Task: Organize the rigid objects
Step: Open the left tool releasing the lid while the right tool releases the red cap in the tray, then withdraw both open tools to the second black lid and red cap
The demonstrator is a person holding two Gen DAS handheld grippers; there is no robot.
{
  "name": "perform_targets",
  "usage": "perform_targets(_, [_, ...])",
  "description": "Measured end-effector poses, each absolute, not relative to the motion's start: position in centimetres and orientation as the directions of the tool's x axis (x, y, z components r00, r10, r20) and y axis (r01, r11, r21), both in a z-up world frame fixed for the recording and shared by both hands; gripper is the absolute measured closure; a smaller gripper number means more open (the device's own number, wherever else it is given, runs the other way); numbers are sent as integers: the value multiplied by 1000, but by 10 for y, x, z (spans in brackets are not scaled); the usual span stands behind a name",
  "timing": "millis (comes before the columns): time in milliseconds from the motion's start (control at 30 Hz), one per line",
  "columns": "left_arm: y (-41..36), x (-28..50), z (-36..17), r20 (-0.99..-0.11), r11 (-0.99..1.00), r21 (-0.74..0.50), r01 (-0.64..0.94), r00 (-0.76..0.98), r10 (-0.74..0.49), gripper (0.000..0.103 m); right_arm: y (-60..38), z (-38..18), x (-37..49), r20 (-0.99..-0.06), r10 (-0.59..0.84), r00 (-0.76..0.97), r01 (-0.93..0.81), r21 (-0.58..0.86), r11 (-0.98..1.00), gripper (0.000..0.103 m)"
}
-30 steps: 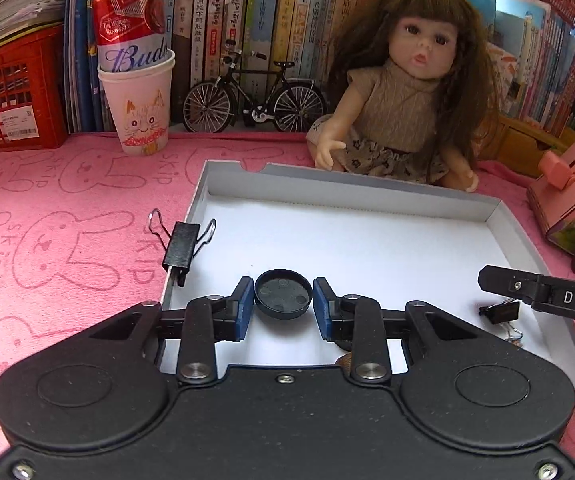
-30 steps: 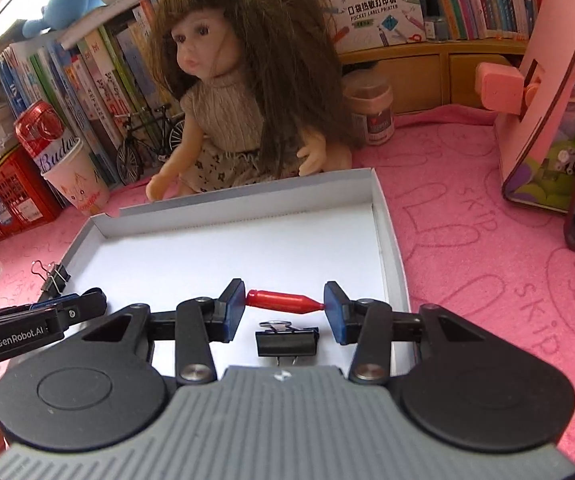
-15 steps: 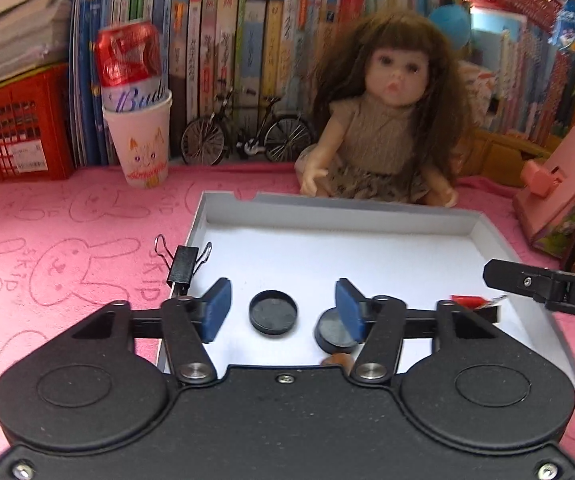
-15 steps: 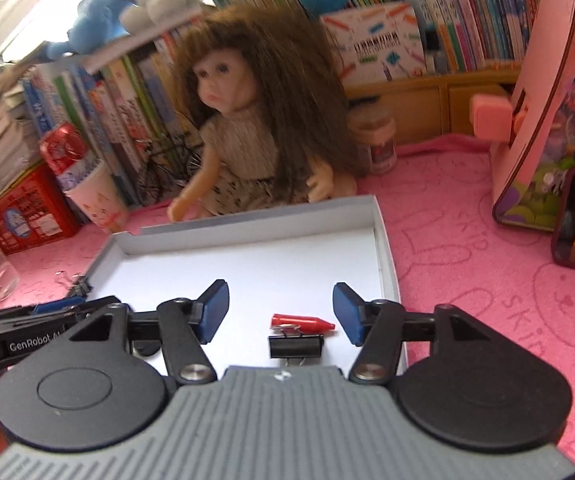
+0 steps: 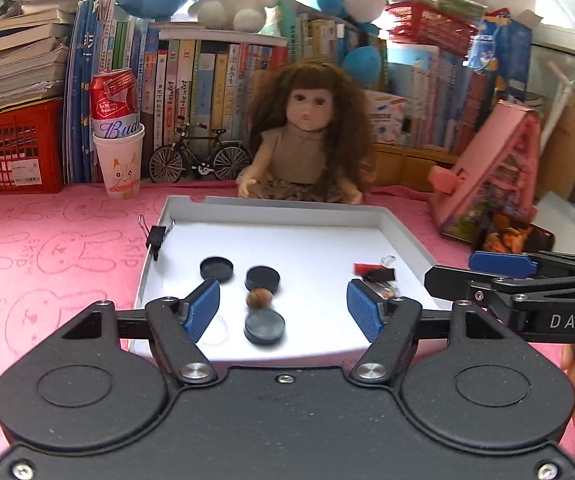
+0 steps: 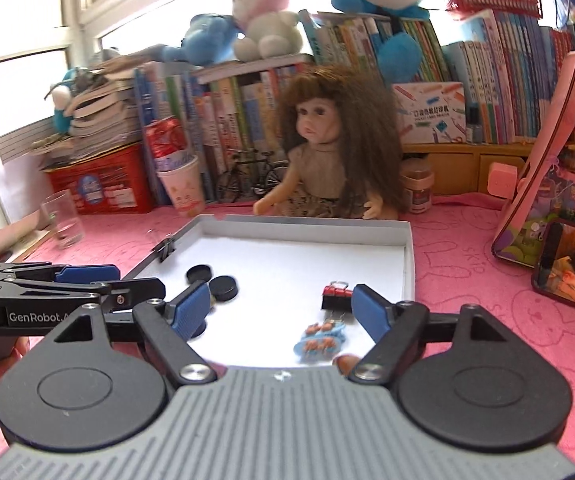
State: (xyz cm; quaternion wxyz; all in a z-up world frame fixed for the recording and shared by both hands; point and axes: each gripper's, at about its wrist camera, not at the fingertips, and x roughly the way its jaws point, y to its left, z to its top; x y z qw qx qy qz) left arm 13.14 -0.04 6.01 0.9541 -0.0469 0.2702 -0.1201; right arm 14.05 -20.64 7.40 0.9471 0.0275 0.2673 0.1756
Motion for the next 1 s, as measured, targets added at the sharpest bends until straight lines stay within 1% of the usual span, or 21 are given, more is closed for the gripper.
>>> perform_targets(167, [4, 104, 56, -499, 966, -150, 209, 828, -257, 33, -207, 70, 117, -481, 390, 785, -369, 143, 918, 13])
perform_targets(233, [6, 94, 54, -503, 965, -153, 212, 824, -261, 33, -207, 68, 108, -473, 405, 782, -388, 138, 911, 10])
perform_targets(367, [11, 76, 47, -515, 964, -148, 222, 814, -267, 32, -204, 61, 91, -472, 426, 772, -419, 126, 899, 8])
perform_targets(533, [14, 55, 37, -538, 959, -140, 245, 794, -281, 32, -199, 49, 67, -495, 424, 759, -450, 72, 890, 7])
perform_targets(633, [19, 38, 31, -548, 953, -146, 264, 780, -300, 33, -200, 39, 45, -508, 460, 728, -495, 74, 866, 5])
perform_targets(800, [21, 15, 20, -566, 946, -134, 294, 761, -317, 33, -188, 29, 14, -540, 482, 690, -574, -2, 819, 4])
perform_targets(1000, [19, 4, 14, -572, 945, -133, 297, 756, -318, 33, -168, 17, 10, -571, 499, 652, -619, -21, 785, 5])
